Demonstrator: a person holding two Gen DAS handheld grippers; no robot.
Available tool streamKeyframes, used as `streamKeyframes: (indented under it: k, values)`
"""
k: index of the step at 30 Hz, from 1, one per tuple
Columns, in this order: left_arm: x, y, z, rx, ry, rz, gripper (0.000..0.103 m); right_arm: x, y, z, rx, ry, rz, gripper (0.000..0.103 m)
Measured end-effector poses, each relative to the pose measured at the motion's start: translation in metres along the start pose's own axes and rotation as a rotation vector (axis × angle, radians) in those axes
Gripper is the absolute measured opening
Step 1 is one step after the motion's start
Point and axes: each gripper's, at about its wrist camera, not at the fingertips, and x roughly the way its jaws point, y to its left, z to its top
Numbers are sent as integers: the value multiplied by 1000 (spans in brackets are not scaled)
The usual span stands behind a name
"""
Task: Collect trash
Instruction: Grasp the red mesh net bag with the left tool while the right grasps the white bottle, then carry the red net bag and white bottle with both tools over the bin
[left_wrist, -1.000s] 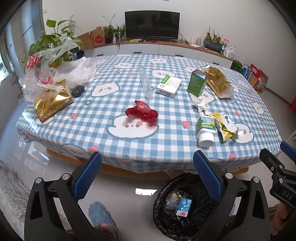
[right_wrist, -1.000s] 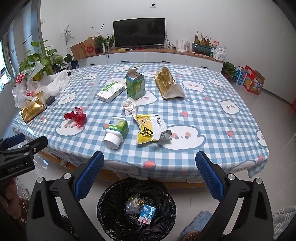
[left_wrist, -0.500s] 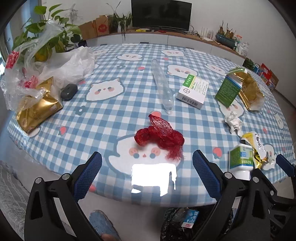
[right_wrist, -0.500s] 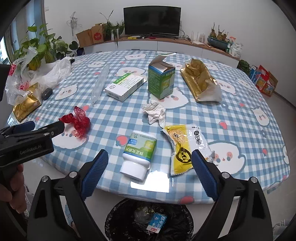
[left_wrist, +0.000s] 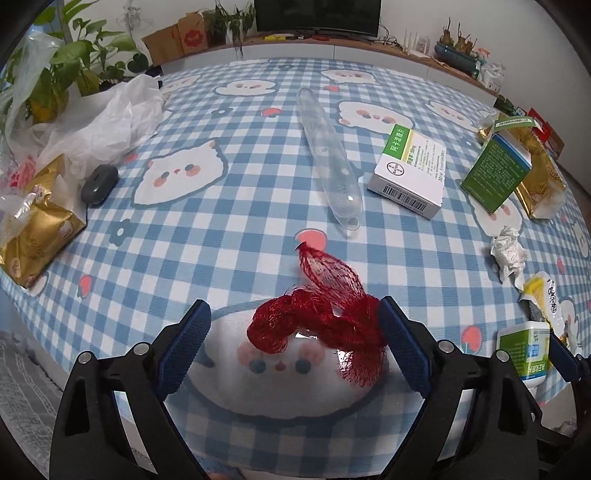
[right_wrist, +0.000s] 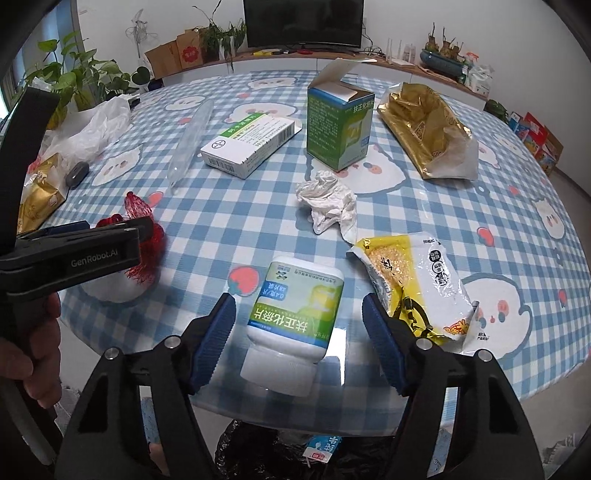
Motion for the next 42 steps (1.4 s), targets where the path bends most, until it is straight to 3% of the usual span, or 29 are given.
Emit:
streamKeyframes:
  k: [5,11,15,25,42]
  values:
    - [7,-3,1,-1,11,-18,82,5,3,-1,-8,6,5,55]
    - [7,-5,2,-17,19,-68,60,5,3,-1,-10,3,4,44]
    - [5,-11,2,-5,23,-97,41,4,3,0,-6,1,5,43]
    - [4,-15,2,1,33,-128,18,4,1,0,-6,-2,4,42]
    - [-23,-15,-4,27,-23,-123,15,-15,1,0,-5,-46,20,40]
